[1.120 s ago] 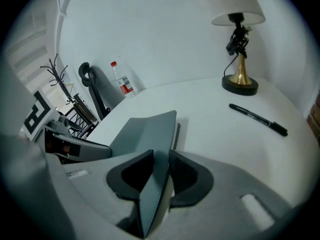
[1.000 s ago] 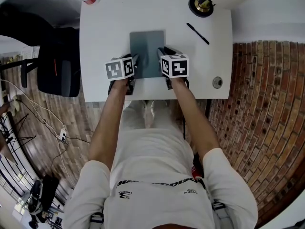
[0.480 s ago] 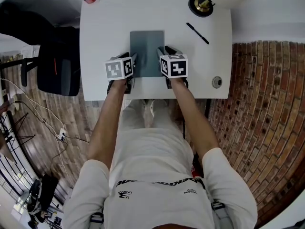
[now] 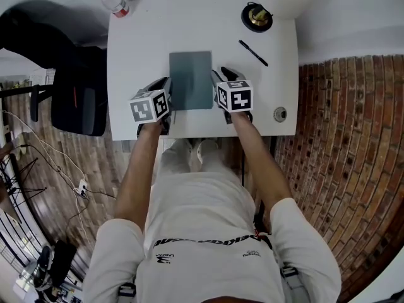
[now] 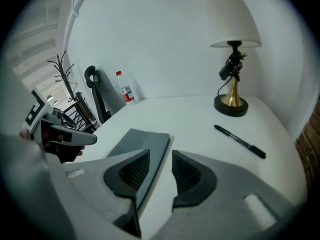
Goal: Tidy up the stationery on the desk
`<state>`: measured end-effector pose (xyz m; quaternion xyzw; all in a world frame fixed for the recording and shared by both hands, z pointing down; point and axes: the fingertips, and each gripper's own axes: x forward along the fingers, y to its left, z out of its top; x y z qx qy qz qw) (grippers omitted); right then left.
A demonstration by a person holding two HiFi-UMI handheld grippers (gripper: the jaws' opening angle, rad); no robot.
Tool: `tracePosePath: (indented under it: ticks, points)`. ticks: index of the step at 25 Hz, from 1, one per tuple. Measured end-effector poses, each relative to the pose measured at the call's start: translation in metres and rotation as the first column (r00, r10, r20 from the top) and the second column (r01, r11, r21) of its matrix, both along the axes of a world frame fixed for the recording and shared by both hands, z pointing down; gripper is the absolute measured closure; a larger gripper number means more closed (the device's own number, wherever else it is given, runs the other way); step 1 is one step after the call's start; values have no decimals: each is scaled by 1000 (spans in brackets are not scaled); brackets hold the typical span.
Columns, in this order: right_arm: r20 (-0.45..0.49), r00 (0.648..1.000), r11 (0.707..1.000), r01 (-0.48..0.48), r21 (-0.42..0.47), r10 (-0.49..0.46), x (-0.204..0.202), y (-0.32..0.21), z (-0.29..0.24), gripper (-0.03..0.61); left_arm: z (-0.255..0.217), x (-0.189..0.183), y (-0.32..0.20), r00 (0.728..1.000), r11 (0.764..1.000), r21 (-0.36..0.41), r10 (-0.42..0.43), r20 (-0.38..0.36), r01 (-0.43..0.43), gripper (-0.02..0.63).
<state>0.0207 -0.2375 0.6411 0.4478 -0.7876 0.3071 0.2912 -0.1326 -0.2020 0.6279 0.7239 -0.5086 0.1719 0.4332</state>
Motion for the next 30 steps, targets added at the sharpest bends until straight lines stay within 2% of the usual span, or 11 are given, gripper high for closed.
tracePosePath:
  ticks: [2, 7, 10, 13, 17, 21, 25, 30]
  points:
    - [-12, 1000, 1000, 9, 12, -9, 11, -2, -6, 448, -10, 0, 1, 1000, 999, 26, -25, -12, 25, 615]
    - [-16, 1000, 999, 12, 40, -12, 39, -7, -16, 477, -47, 4, 13, 998, 991, 120, -67, 5, 65, 615]
    - [-52, 998, 999, 34, 35, -32, 65, -10, -16, 468, -67, 20, 25, 999, 983, 176, -49, 22, 44, 617]
    - [-140, 987, 995, 87, 40, -81, 92, -23, -14, 466, -86, 36, 34, 1000, 975, 222, -9, 30, 2, 617]
    - [-269, 945, 977, 207, 44, -188, 120, -41, -7, 466, -108, 50, 49, 998, 957, 284, 40, 53, -54, 617]
    - [-378, 875, 938, 343, 47, -302, 136, -58, 2, 466, -122, 59, 59, 993, 939, 330, 71, 97, -100, 617]
    - [-422, 821, 903, 430, 11, -386, 144, -67, 16, 466, -129, 68, 70, 991, 926, 359, 87, 104, -119, 617]
    - [-406, 787, 869, 494, -32, -463, 140, -73, 29, 476, -126, 76, 86, 991, 930, 349, 89, 104, -120, 617]
